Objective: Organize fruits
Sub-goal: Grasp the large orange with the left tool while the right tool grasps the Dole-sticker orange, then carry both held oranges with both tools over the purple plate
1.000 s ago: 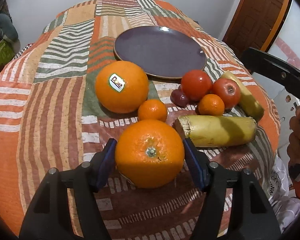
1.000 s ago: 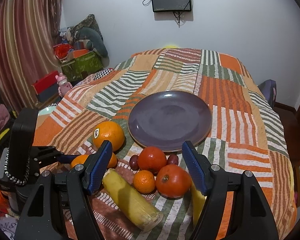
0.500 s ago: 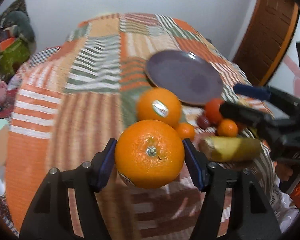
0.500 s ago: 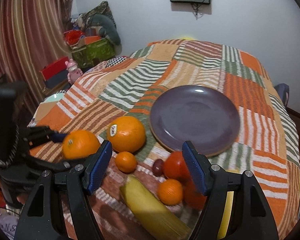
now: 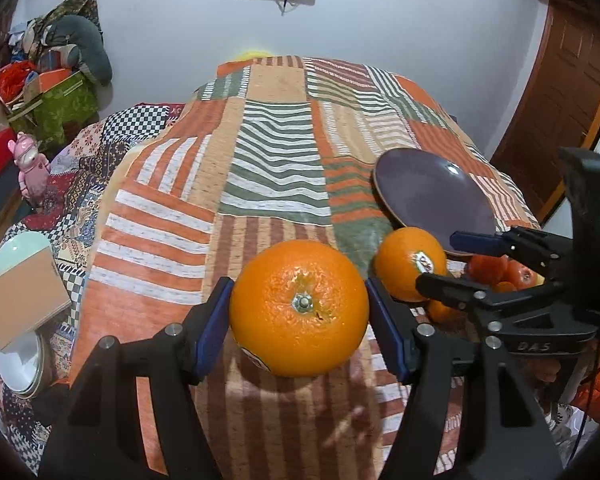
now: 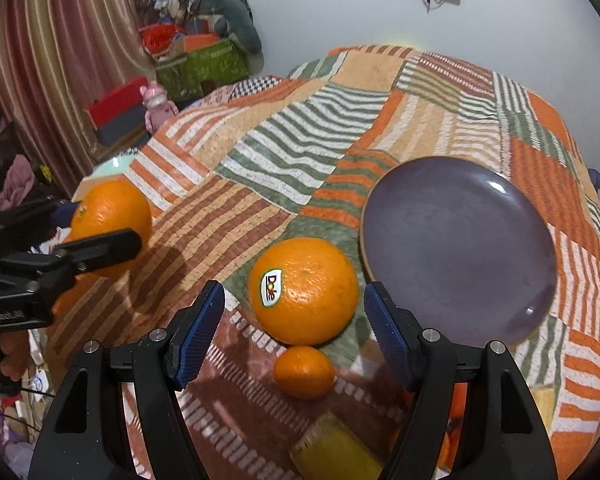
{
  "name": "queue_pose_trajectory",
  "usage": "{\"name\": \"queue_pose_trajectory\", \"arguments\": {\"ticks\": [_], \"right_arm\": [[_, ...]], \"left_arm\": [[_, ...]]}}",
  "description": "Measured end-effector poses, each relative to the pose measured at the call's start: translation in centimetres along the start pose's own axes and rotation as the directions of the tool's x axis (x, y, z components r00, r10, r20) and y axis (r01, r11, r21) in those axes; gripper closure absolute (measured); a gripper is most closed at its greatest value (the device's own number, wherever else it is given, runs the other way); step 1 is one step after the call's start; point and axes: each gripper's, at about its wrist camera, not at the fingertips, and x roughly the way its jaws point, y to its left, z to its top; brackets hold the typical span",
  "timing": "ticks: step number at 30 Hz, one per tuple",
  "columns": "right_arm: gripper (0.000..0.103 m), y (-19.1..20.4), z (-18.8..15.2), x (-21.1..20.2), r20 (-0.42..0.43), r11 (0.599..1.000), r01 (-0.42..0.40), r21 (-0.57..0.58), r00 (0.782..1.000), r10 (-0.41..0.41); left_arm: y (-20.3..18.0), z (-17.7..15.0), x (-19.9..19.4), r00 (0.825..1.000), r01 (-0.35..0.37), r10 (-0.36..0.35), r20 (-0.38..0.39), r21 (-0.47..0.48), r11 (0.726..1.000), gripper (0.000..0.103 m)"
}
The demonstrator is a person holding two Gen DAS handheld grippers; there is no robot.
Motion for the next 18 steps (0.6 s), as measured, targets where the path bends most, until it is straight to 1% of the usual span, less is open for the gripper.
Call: {"name": "queue_pose_trajectory", "arguments": {"ticks": [6, 11, 14, 18], "right_arm": [[0.033, 0.1, 0.3, 1.6, -0.044, 0.999, 0.034, -0.012, 0.998, -0.035], [0.033, -0.4, 0.3, 2.7, -0.091, 0.999, 0.035, 0.001, 0.995, -0.035], [0.033, -0.5, 0.5, 2.9, -0.095, 0.999, 0.032, 0.023, 0.995, -0.030], [0.035, -0.2, 0.6, 3.4, -0.102, 0.999, 0.048, 0.021, 0.994, -0.046]], "left_arm": [[0.6, 0.1, 0.8, 1.000, -0.005, 0.005, -0.004, -0.004, 1.000, 0.038], [0.9, 0.0, 1.5, 1.000, 0.005, -0.005, -0.011, -0.013, 1.000, 0.038], [0.9, -0.1, 1.8, 1.000, 0.010, -0.010, -0.017, -0.013, 1.000, 0.038], [0.7, -0.2, 2.1, 1.000, 0.010, -0.010, -0.022, -0.008, 1.000, 0.038]]}}
